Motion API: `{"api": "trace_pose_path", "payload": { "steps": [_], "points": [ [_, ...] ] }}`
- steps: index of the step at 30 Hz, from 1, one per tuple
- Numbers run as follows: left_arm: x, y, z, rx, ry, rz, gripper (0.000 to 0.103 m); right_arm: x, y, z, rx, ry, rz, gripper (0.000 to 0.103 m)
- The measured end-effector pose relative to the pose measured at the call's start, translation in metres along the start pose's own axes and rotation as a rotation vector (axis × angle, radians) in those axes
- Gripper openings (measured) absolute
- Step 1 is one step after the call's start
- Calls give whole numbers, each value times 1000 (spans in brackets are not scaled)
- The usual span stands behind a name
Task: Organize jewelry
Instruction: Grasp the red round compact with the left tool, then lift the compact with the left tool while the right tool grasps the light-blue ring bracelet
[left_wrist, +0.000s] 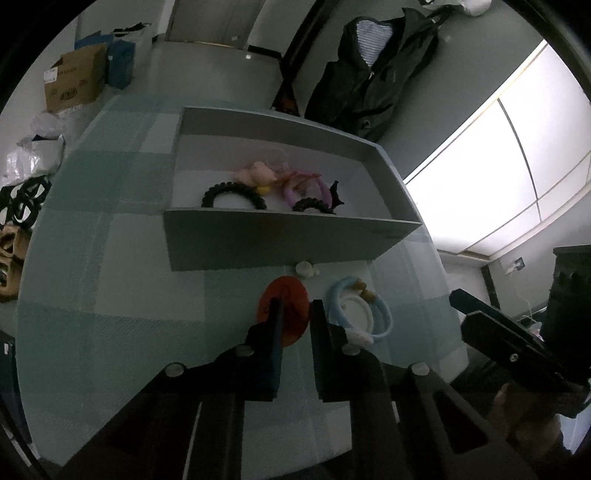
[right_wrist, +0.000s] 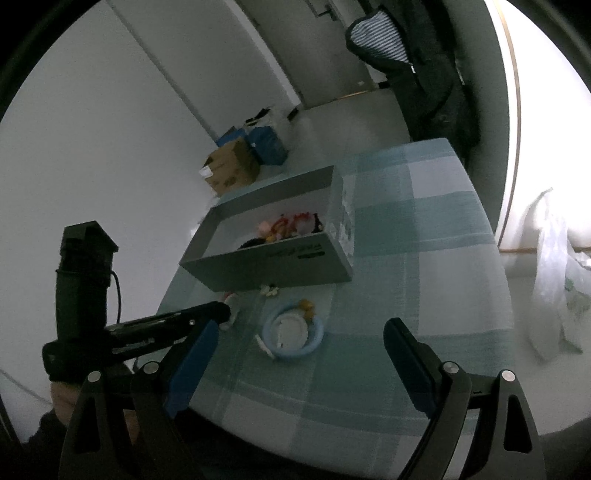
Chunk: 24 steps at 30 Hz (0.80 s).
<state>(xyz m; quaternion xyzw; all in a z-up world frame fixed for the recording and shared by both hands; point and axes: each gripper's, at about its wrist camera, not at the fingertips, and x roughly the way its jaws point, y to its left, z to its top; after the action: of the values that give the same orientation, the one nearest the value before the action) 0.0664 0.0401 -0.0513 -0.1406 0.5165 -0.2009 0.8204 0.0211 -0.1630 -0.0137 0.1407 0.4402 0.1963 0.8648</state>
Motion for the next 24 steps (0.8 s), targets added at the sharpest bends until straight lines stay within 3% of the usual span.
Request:
{"api": "trace_pose_path", "payload": {
  "steps": [3,8,24],
  "points": [
    [-4,6,-2,-28,-4,-11,6,3,3,-1,-14,8,1,92],
    [-7,24,-3,-85,11,42,3,7,5,-2,-29,20,0,92],
    [12,38,4,-162,19,-45,6,11,6,-4,-39,37,-1,92]
  ]
}}
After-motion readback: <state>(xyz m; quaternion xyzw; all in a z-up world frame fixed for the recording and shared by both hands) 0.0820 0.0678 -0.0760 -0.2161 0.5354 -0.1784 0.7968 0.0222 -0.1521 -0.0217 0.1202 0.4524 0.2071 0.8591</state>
